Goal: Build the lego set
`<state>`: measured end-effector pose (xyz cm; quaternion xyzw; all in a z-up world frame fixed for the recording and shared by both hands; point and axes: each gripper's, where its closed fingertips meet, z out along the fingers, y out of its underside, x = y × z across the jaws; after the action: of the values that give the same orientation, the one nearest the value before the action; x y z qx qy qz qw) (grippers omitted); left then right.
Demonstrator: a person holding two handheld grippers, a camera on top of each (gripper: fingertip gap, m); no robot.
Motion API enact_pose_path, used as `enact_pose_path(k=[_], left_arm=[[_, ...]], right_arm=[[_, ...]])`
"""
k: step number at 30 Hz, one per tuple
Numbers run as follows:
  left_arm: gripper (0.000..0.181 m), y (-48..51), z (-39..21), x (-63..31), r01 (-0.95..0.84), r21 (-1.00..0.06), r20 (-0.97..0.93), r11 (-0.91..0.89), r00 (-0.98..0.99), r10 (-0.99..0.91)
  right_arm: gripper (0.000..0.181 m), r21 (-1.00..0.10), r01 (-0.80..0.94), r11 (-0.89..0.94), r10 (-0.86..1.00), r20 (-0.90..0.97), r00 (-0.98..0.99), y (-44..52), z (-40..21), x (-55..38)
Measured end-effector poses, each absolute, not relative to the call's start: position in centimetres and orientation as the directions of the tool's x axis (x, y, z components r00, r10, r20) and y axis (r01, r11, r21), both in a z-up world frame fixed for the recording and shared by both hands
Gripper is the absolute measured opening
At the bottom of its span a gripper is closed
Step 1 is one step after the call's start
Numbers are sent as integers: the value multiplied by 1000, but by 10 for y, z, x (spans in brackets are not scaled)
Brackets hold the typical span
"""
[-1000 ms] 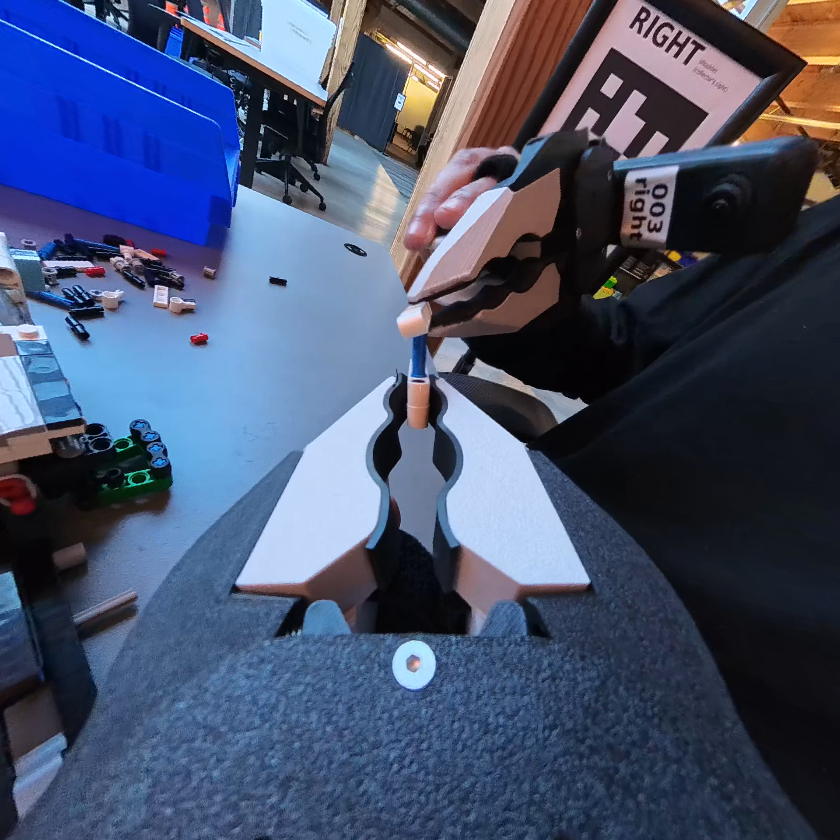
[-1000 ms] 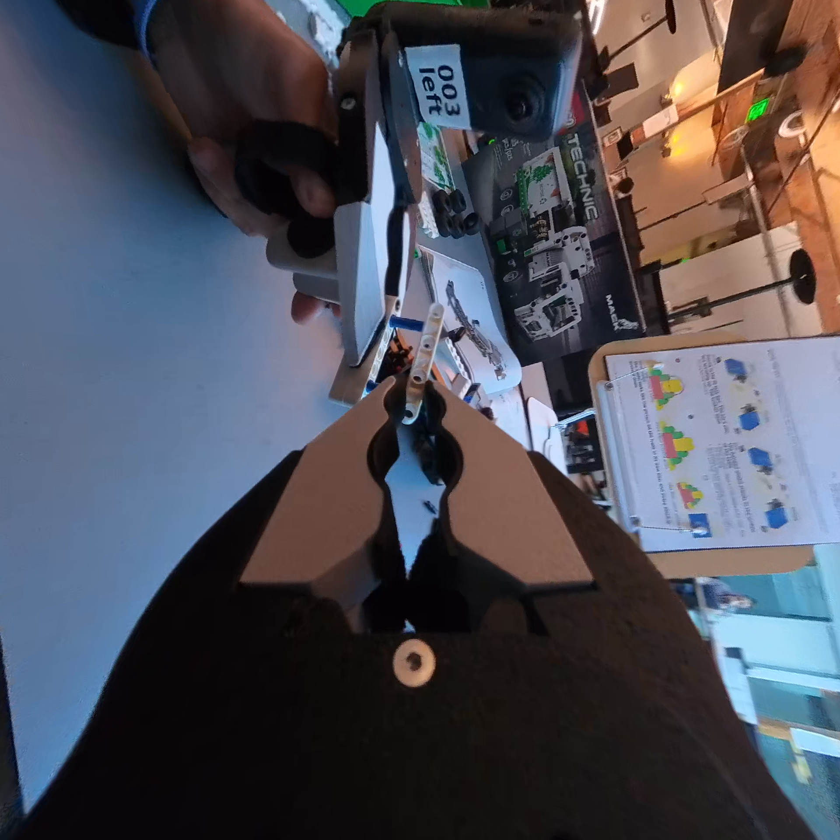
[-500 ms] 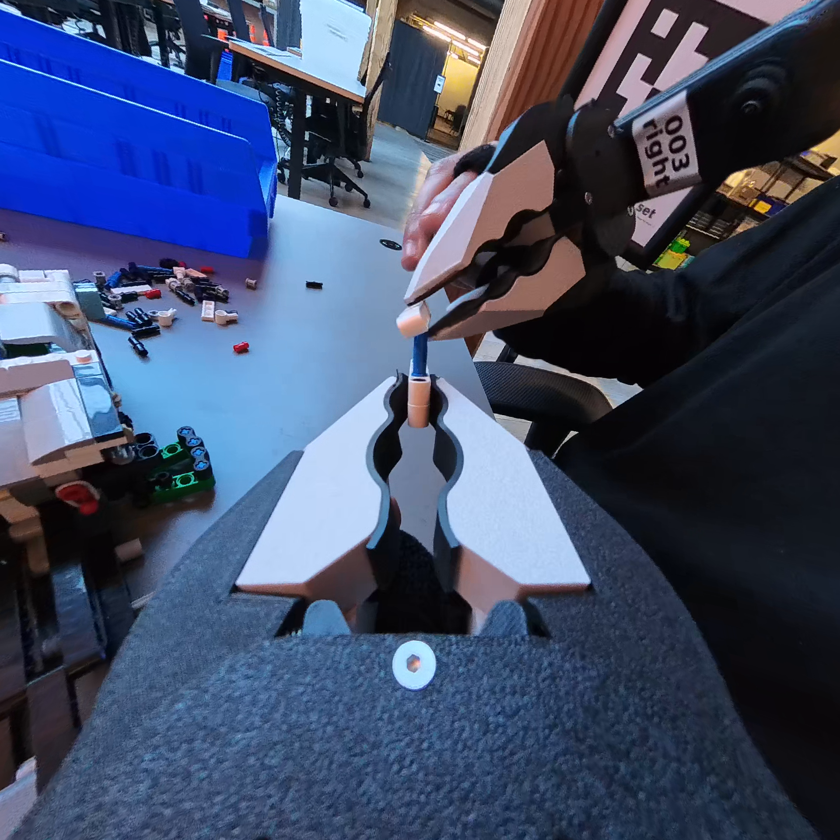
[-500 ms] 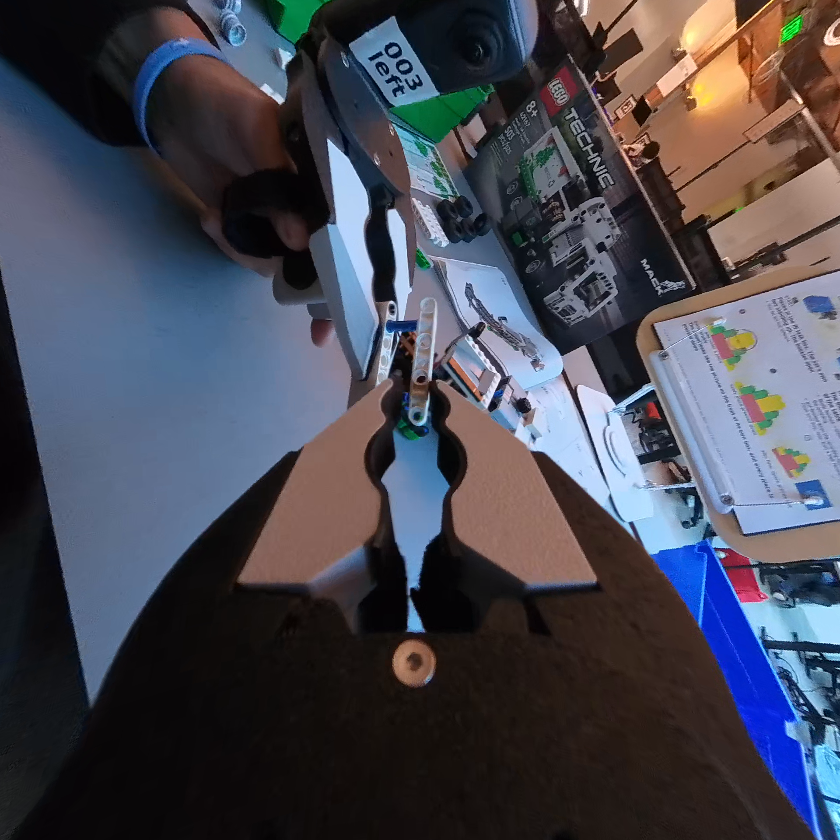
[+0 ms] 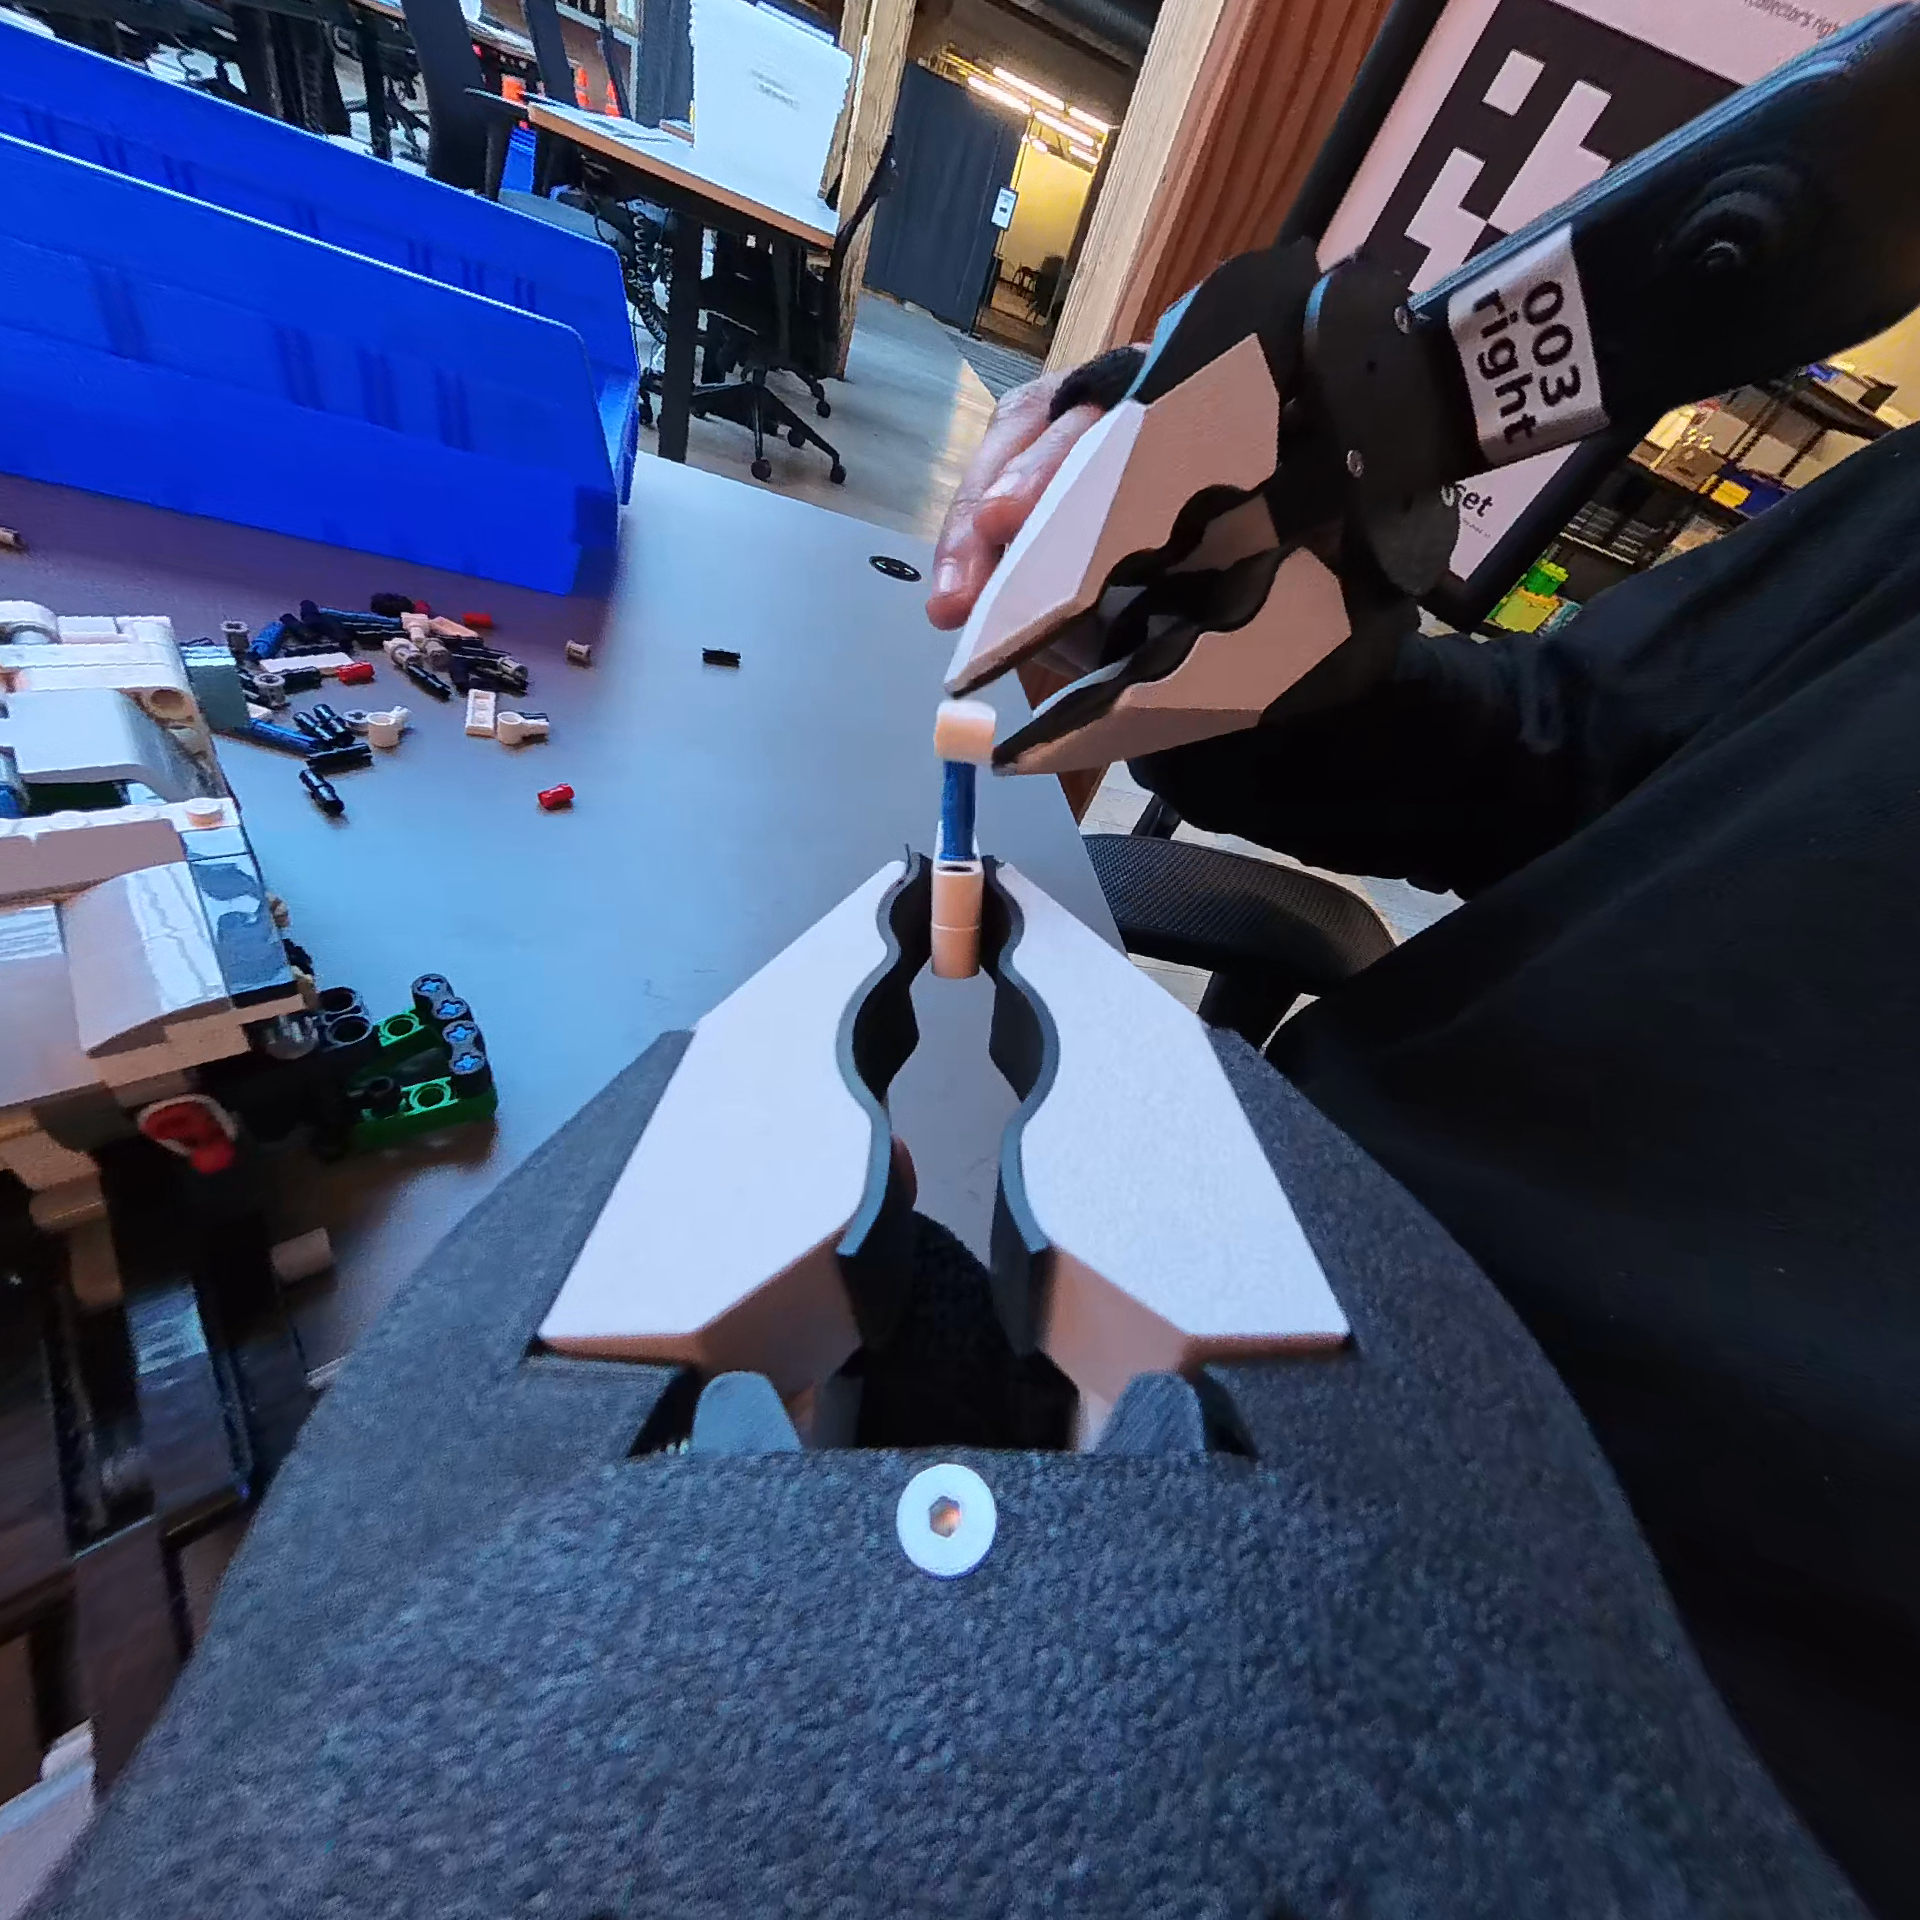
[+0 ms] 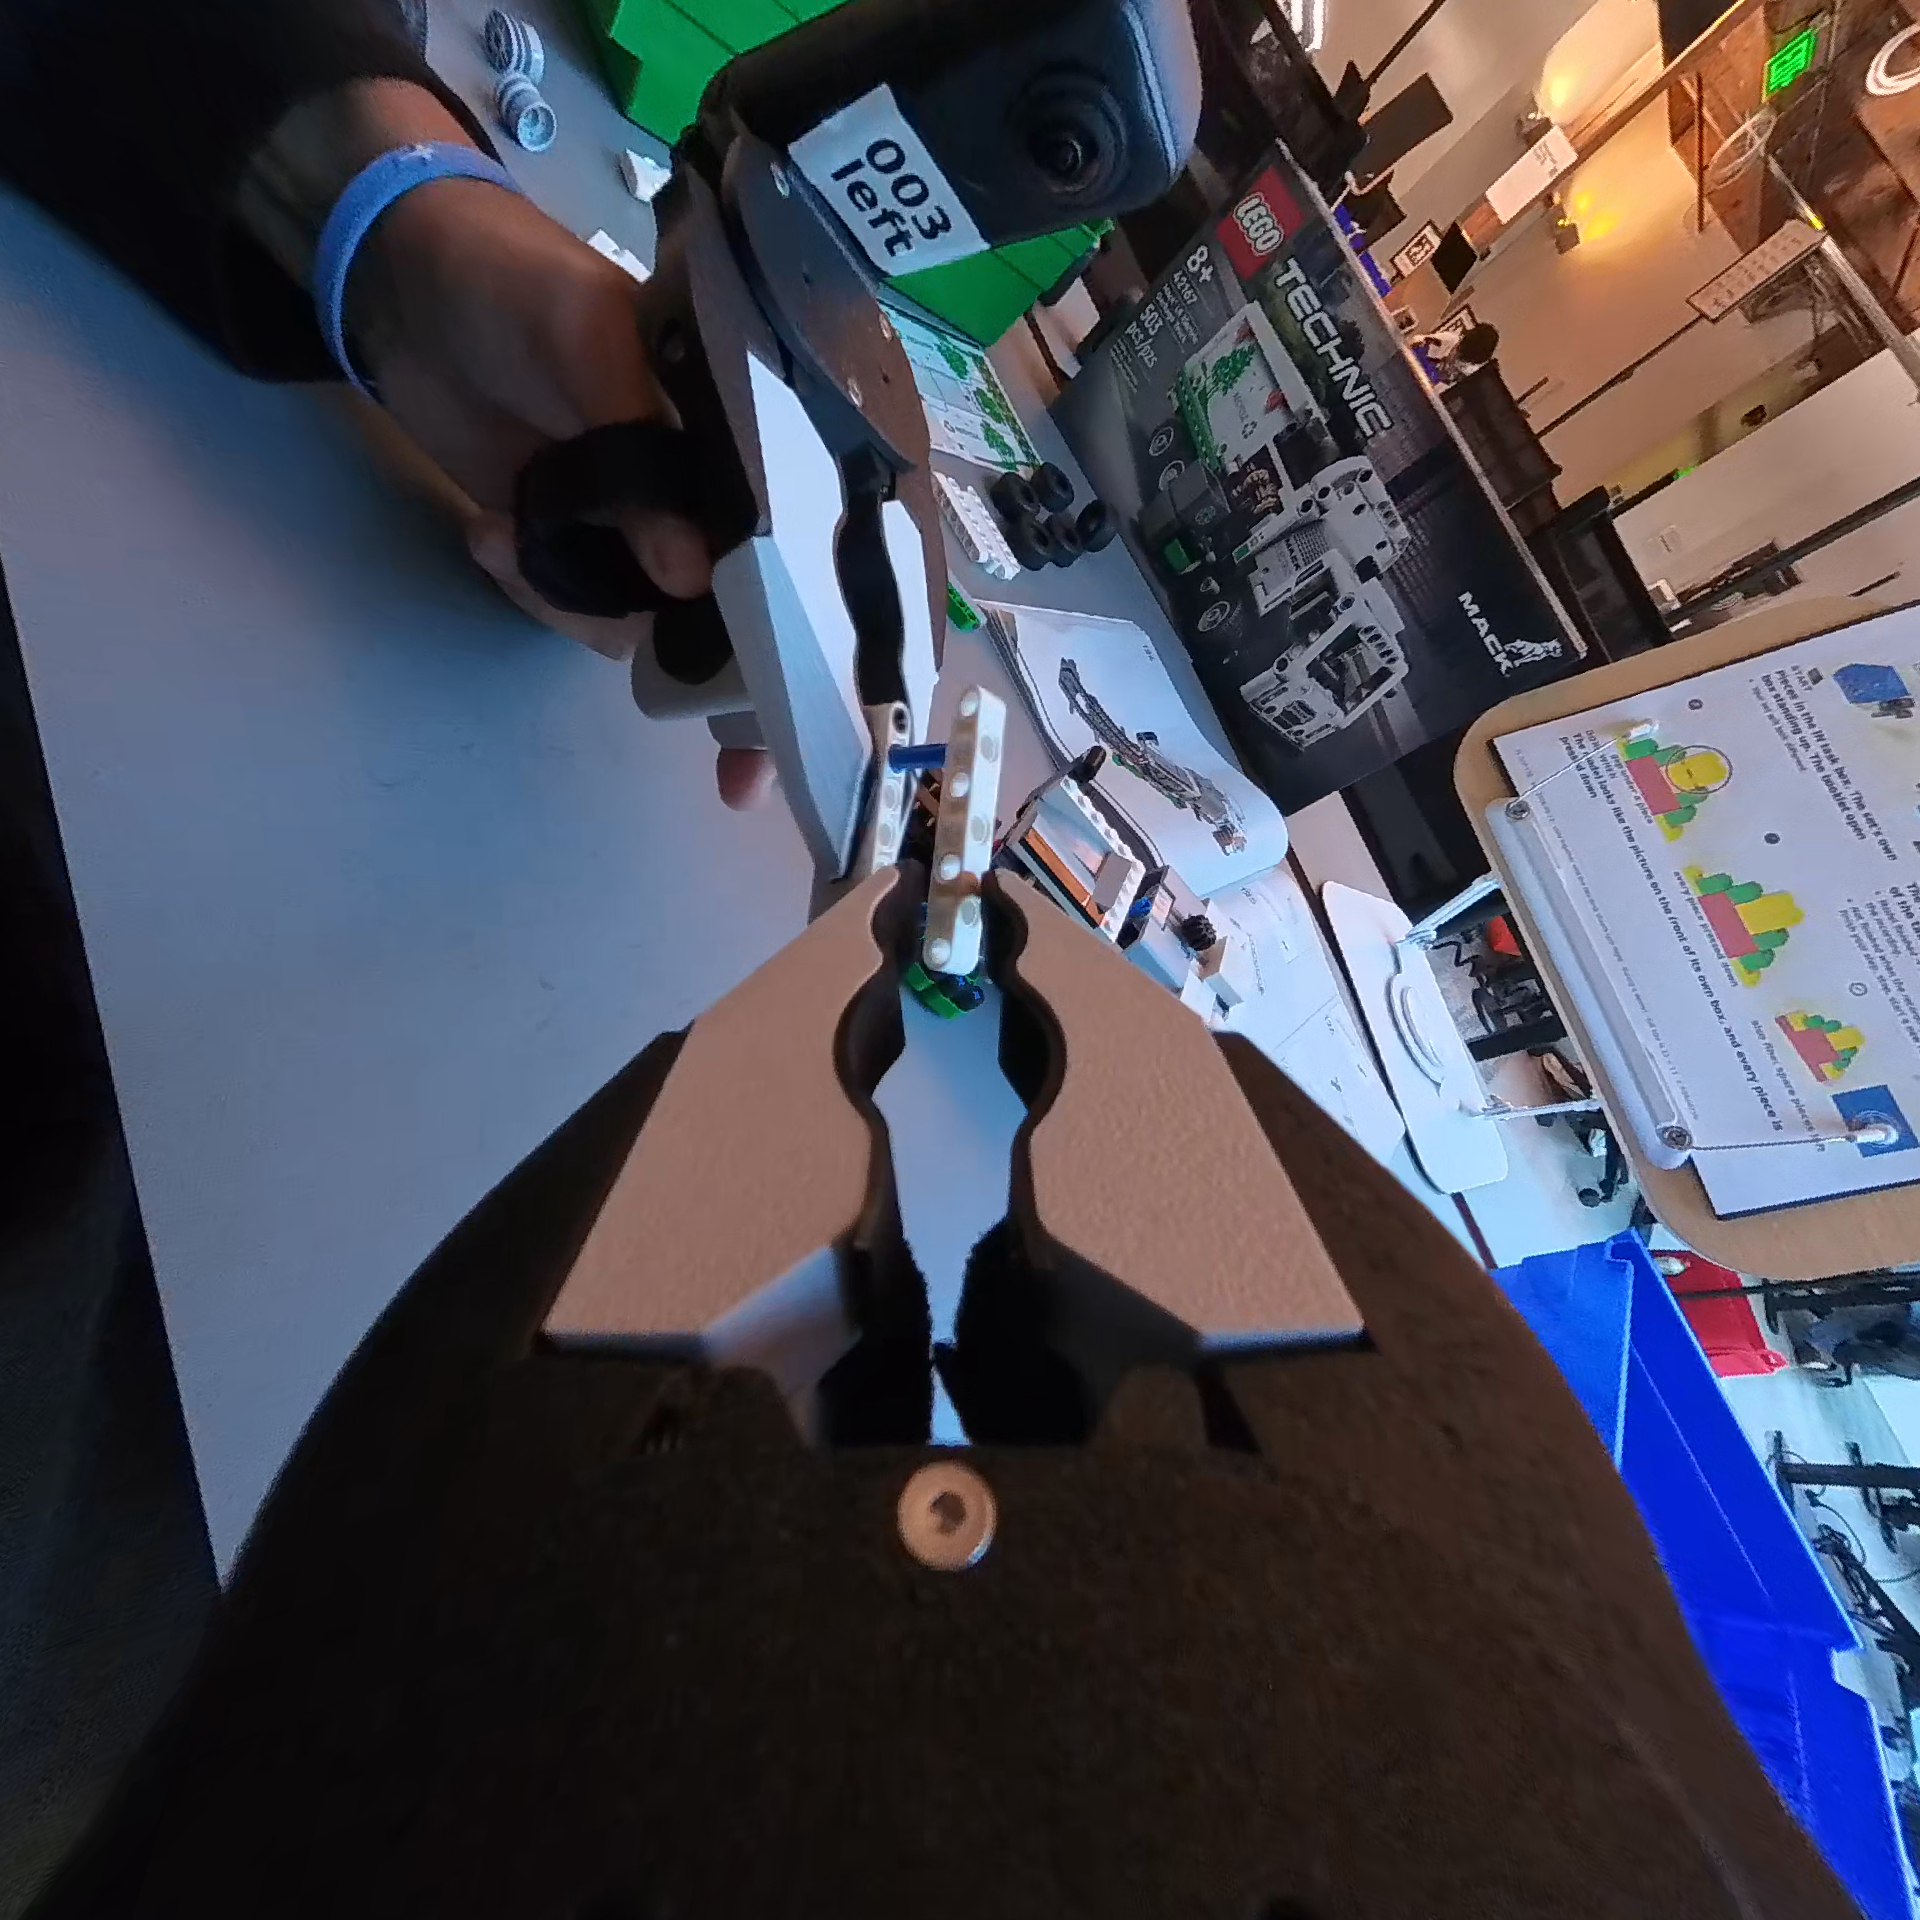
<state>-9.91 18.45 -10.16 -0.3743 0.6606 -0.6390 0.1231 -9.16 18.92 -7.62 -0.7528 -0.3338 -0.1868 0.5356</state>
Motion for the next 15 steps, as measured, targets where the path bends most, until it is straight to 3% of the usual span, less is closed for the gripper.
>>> enact_pose_path(k=[15], left_arm=[[7, 187, -100, -98, -327, -939, 312, -106, -681, -662]], right_arm=[[9, -706, 682, -189, 296, 621, 726, 191, -75, -96]])
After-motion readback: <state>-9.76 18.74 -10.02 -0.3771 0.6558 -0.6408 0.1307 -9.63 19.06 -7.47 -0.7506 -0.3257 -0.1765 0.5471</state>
